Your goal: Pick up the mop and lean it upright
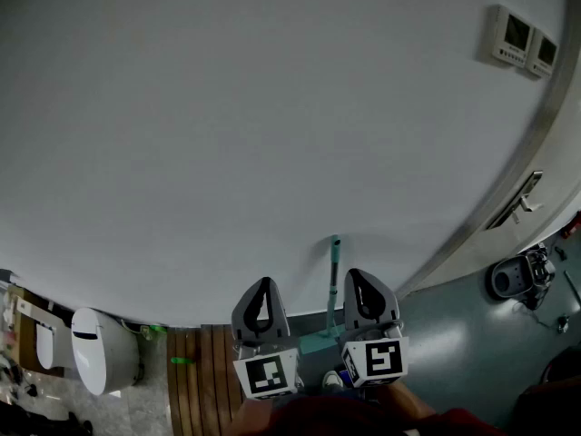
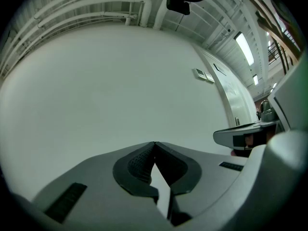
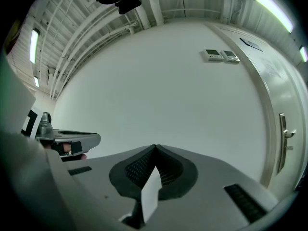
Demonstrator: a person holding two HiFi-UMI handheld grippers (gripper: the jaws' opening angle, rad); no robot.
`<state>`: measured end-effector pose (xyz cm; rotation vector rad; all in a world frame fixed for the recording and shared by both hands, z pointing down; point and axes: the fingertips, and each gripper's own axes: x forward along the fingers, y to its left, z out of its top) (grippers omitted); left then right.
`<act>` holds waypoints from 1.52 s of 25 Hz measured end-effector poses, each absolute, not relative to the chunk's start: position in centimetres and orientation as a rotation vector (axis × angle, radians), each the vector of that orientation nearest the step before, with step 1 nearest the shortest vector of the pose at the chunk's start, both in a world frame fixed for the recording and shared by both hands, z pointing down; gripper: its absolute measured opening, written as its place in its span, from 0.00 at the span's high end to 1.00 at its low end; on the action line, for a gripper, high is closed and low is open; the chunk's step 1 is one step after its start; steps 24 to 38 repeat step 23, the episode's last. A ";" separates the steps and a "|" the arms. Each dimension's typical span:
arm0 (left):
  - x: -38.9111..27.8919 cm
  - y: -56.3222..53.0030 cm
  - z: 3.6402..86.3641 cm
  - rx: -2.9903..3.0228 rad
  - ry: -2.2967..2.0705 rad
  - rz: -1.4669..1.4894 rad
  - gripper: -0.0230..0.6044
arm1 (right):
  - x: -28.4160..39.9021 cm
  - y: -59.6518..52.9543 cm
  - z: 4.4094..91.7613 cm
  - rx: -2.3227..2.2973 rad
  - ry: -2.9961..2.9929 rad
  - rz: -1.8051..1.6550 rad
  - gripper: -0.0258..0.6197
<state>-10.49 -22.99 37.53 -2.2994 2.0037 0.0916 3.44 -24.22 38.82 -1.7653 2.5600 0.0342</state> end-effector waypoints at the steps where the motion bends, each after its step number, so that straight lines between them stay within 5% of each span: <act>1: -10.5 -23.0 37.6 -2.301 2.003 0.091 0.94 | 3.5 -24.2 38.8 -1.767 2.562 0.035 0.93; 38: -9.9 -22.8 37.3 -2.305 1.970 0.090 0.94 | 4.0 -24.6 38.3 -1.783 2.574 0.082 0.93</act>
